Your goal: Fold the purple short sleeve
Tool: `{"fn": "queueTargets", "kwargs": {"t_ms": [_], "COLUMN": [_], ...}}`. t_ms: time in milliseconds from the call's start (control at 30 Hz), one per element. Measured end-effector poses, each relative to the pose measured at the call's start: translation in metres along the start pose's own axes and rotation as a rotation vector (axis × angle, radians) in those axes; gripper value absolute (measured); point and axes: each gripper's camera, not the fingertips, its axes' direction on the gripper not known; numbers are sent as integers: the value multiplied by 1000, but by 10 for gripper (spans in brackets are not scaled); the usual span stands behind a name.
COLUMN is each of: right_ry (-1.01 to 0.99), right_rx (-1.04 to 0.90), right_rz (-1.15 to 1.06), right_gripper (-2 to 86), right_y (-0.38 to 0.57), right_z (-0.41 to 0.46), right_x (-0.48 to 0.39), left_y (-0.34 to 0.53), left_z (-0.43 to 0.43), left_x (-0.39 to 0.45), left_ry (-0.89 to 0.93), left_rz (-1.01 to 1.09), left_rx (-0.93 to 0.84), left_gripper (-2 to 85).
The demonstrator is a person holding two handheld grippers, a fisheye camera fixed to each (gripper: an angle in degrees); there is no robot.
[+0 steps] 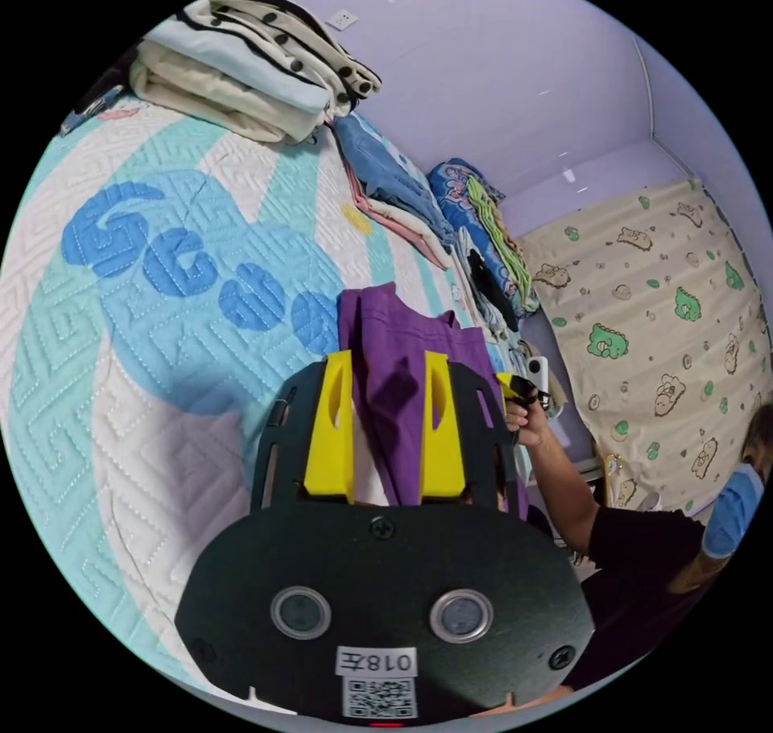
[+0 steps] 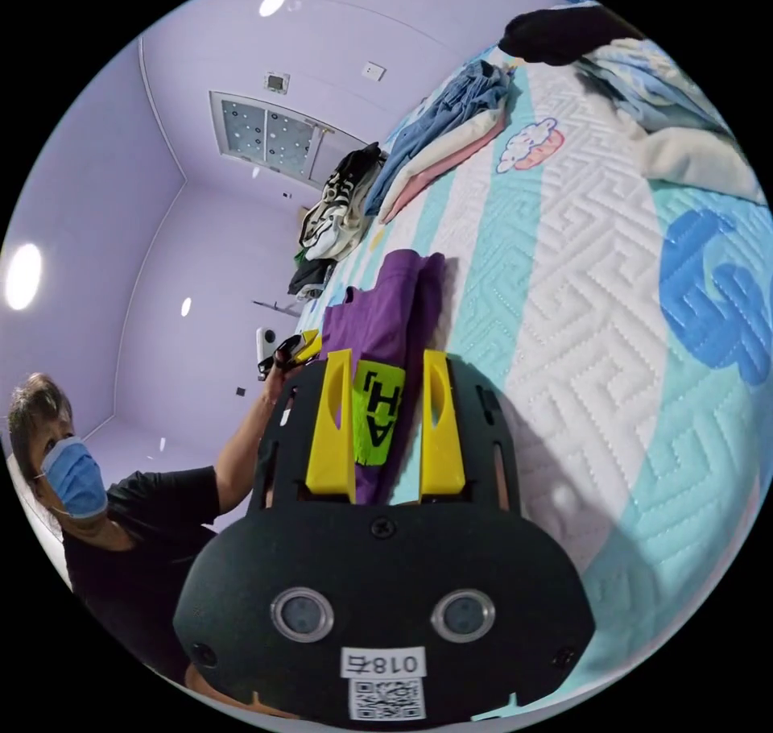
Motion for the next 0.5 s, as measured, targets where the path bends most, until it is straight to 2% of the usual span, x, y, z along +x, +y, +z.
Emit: {"fn": "queueTargets", "kwargs": {"t_ms": [67,267,400,500], "right_ry": [-25,-146,-77,0], "right_rx": [-16,-61,-60,17], "right_rz": [9,34,13,-113], "right_gripper": [125,107,42,22], "right_y": [-6,-29,-26,-9], "right_z": [3,23,23,9], "right_x": [1,1,-13,-45], "left_y": [-7,-28,-29,-23], "left_z": [5,25,19,5], "left_x": [2,-9,2,27], "left_ry": [6,196,151,101], "left_rz": [-4,-70,-60,51], "left_rx": [-21,-60,-42,31], "left_gripper": [128,77,2,-7]}}
